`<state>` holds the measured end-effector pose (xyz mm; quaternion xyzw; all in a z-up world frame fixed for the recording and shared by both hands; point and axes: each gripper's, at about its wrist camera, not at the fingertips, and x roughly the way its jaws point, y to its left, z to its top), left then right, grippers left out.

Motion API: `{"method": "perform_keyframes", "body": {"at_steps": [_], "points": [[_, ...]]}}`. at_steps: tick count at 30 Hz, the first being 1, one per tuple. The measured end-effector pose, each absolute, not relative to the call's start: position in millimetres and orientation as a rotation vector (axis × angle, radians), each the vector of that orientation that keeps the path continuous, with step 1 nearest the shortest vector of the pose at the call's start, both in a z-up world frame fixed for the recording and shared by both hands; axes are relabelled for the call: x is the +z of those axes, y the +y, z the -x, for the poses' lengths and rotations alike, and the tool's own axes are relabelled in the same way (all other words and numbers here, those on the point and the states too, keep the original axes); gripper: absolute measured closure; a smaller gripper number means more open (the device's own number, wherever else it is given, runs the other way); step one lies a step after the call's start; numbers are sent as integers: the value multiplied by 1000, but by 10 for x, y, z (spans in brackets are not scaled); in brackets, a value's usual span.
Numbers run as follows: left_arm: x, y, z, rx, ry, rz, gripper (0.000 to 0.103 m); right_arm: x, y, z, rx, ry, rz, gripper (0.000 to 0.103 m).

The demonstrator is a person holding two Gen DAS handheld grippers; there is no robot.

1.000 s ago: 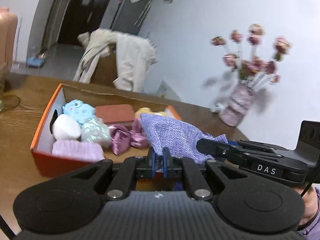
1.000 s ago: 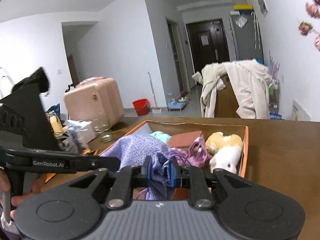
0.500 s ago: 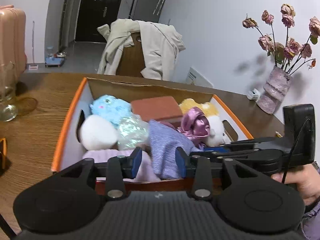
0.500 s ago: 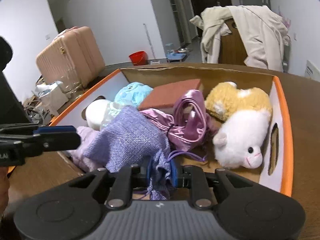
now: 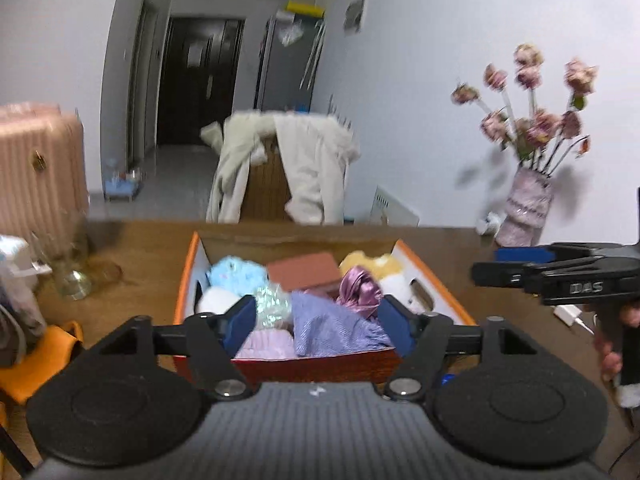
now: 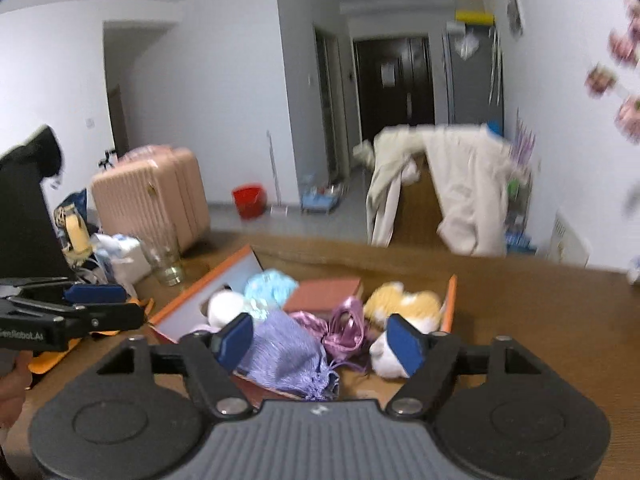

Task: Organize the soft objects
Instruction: 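Lower the sachet into the box and open both tools, then withdraw both tools from the box toward the white triangular sponge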

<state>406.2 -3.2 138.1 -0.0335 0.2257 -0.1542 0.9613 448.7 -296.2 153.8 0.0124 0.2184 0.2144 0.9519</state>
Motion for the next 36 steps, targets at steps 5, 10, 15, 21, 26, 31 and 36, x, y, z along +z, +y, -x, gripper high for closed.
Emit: {"method": "perform_keyframes", "body": {"at_steps": [5, 10, 15, 21, 26, 31, 36], "points": [[1535, 42, -3347, -319, 354, 47, 12, 1734, -3152, -3658, 429, 350, -17, 17], [1490, 50, -2687, -284, 307, 54, 8, 1739, -3211, -2873, 421, 276, 1, 12], [1329, 23, -2096, -259, 280, 49, 6, 1540, -3160, -2301, 420, 256, -8, 12], [1098, -40, -1581, -265, 295, 47, 3, 1142, -3068, -1707, 427, 272, -46, 12], [976, -71, -1487, -265, 333, 20, 3, 902, -3058, -1492, 440, 317, -96, 12], [915, -96, -1569, -262, 355, 30, 3, 797, -3030, -1497, 435, 346, -105, 12], [861, -173, -1726, -259, 381, 6, 3, 734, -3036, -1612, 423, 371, -102, 12]]}}
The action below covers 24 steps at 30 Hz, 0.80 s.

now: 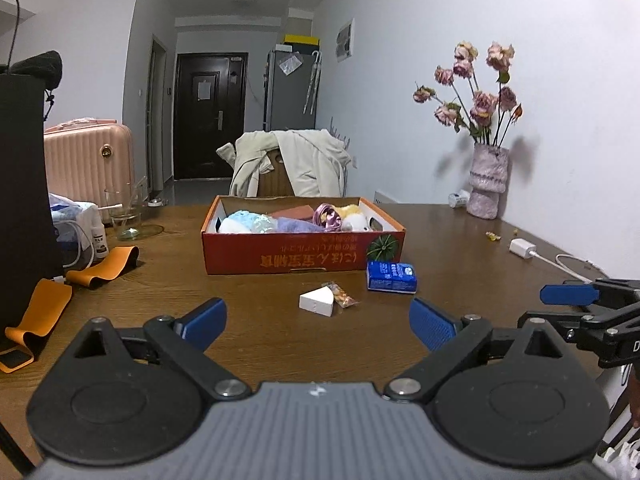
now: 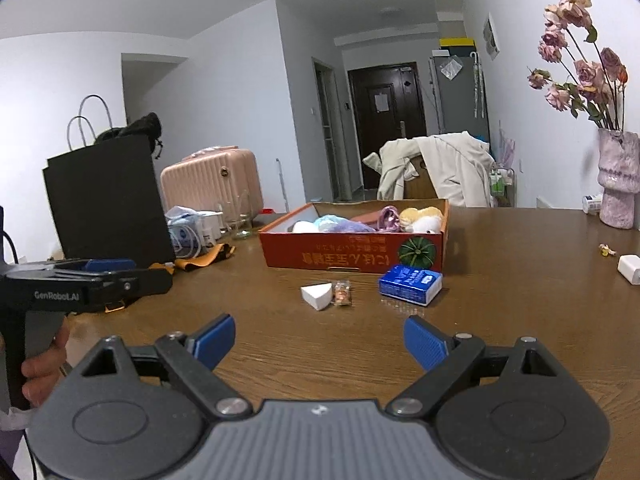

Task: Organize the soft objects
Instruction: 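Withdraw both tools from the box toward the white triangular sponge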

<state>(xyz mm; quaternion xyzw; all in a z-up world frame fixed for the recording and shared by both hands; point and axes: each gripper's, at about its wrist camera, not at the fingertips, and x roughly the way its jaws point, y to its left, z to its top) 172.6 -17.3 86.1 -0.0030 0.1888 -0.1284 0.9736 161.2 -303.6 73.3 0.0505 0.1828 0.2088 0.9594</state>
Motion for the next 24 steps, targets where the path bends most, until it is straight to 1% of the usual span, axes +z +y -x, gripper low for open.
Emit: {"method": "perform_keyframes", "body": {"at_steps": [5, 11, 13, 15, 17, 20, 21, 22, 23, 24], "points": [[750, -264, -2029, -272, 428, 0, 3, 680, -3076, -1840, 398, 398, -124, 12], [452, -567, -2758, -286, 494, -92, 4, 563, -3059, -2295, 387, 456, -125, 14], [339, -644, -2995, -293, 521, -106, 12, 523, -3037, -2447, 379, 474, -124, 15], [238, -706, -3226, -290, 537, -116, 16, 491, -3007, -2597, 373, 487, -123, 17], [147, -753, -3440, -288, 552, -130, 24, 471, -2983, -2752, 373, 499, -122, 19], [42, -725, -3690, -297, 596, -112, 47, 462, -2934, -2981, 374, 509, -114, 21], [16, -693, -3738, -318, 612, -98, 66, 462, -2907, -3061, 378, 511, -109, 22], [-7, -644, -3774, -345, 634, -75, 69, 462, -2878, -3145, 385, 515, -105, 25], [0, -590, -3770, -355, 629, -48, 70, 464, -2845, -3228, 394, 520, -99, 27], [20, -545, -3758, -359, 627, -32, 81, 455, -2800, -3320, 405, 527, -91, 28]]}}
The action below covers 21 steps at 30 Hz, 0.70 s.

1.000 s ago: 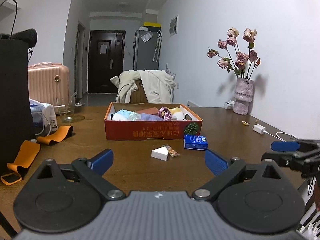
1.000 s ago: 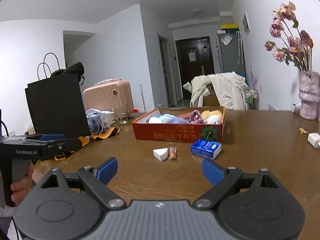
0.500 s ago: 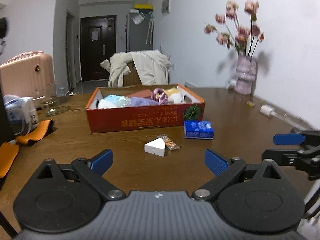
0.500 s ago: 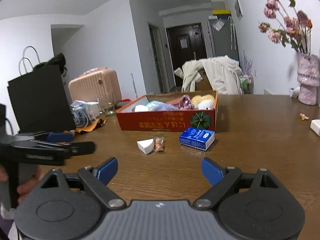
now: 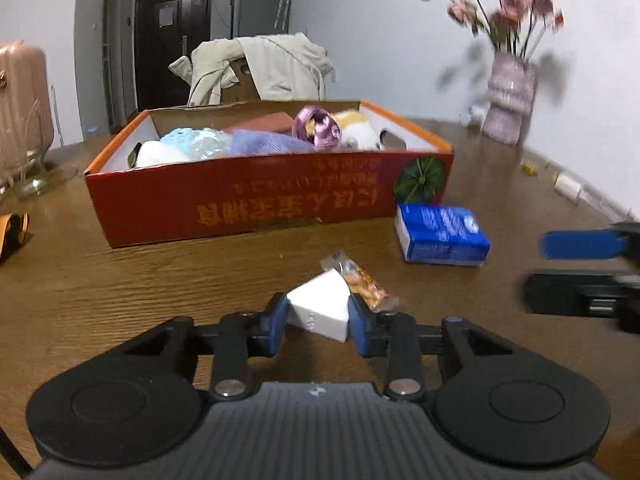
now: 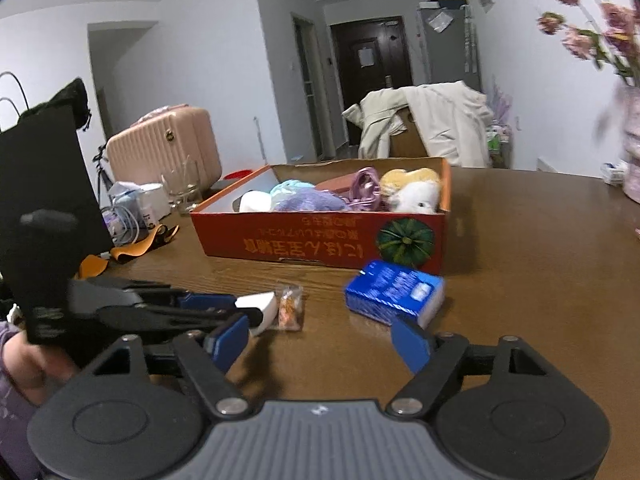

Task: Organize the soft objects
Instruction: 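Withdraw both tools from the box toward the white triangular sponge, then close the left tool on the white sponge while the right tool grips the snack packet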

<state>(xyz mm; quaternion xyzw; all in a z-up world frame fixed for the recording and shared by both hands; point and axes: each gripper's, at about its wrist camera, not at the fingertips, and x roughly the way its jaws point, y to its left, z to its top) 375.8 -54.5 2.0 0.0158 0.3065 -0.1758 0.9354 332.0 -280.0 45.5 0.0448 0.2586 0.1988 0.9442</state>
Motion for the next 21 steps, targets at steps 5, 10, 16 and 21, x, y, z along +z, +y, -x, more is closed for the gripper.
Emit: {"method": "perform_keyframes", "body": {"at_steps": [5, 10, 16, 21], "points": [[126, -240, -3697, -320, 595, 65, 85, 320, -2387, -3786, 472, 591, -10, 49], [128, -69, -3727, -283, 597, 76, 92, 182, -2054, -4078, 475, 636, 59, 79], [141, -13, -3691, -296, 591, 75, 96, 141, -2003, -4032, 447, 638, 97, 89], [126, -131, -3574, -335, 585, 40, 38, 244, -2213, -3775, 434, 596, 46, 89]]}}
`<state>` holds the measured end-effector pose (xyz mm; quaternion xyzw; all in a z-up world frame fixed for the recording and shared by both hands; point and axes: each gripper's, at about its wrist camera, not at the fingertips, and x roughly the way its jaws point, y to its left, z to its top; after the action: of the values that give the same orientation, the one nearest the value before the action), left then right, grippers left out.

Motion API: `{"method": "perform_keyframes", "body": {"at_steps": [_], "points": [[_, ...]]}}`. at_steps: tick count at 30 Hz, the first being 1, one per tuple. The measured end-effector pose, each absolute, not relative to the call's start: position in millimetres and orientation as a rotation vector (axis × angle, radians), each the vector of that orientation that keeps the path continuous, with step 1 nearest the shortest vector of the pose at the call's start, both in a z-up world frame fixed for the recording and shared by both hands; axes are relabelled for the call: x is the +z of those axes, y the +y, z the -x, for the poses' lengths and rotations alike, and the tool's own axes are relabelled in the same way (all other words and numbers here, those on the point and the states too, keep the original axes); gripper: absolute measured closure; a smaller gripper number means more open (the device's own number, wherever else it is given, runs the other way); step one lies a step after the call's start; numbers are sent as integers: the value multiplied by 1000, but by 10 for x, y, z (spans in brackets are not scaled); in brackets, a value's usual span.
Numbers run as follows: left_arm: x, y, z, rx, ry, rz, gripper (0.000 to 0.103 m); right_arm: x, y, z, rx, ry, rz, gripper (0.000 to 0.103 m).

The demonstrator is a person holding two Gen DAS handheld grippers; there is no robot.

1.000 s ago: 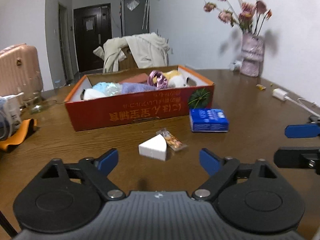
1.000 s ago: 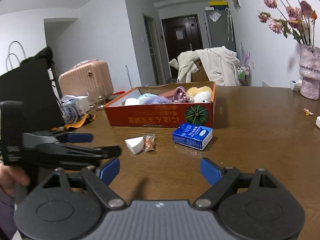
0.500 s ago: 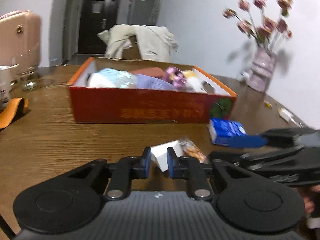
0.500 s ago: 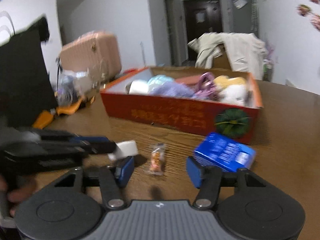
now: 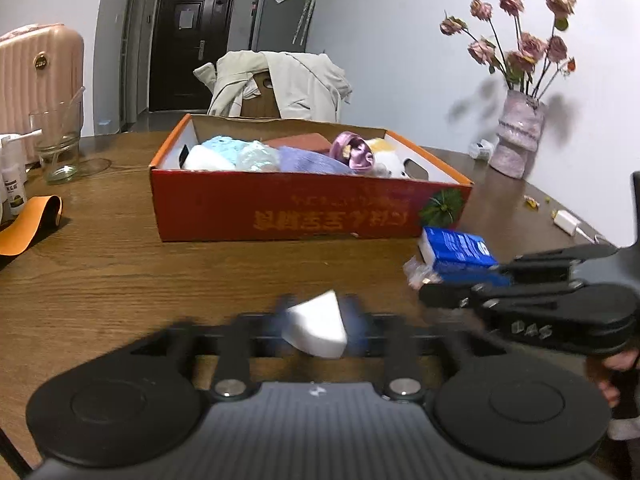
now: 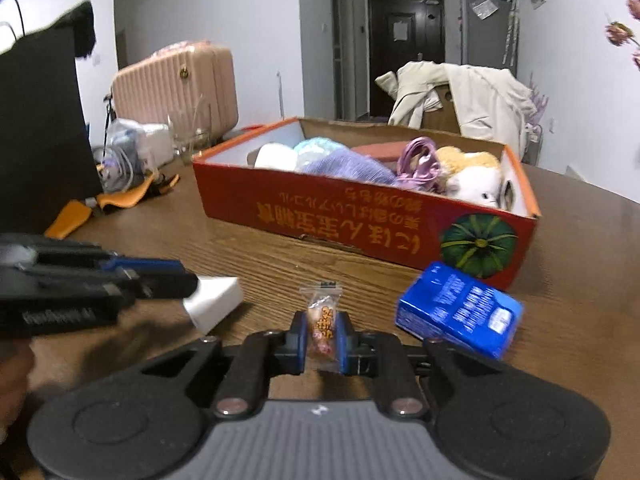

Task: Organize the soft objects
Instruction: 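Close the left tool on the white sponge while the right tool grips the snack packet, then carry the sponge and snack packet into the box and open both tools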

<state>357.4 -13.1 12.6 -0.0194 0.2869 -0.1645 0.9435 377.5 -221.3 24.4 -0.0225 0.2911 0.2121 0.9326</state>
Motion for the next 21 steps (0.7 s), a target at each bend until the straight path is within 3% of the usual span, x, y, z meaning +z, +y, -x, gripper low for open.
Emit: {"method": "perform_keyframes", "body": {"at_steps": [1, 8, 9, 10, 11, 21], "points": [[126, -163, -3546, -331, 573, 27, 30, 268, -2249, -3726, 433, 591, 38, 89], [13, -358, -3682, -274, 607, -42, 28, 380, -2406, -3524, 417, 556, 19, 89], [-12, -365, -3721, -268, 623, -35, 34, 383, -2419, -3508, 418, 554, 16, 89], [-32, -365, -3757, -263, 646, -29, 58, 385, -2431, -3495, 419, 552, 11, 89], [-44, -358, -3778, -264, 661, -26, 70, 384, -2438, -3486, 419, 551, 9, 89], [289, -397, -3301, -315, 589, 23, 71, 521, -2582, -3173, 413, 498, -16, 89]]}}
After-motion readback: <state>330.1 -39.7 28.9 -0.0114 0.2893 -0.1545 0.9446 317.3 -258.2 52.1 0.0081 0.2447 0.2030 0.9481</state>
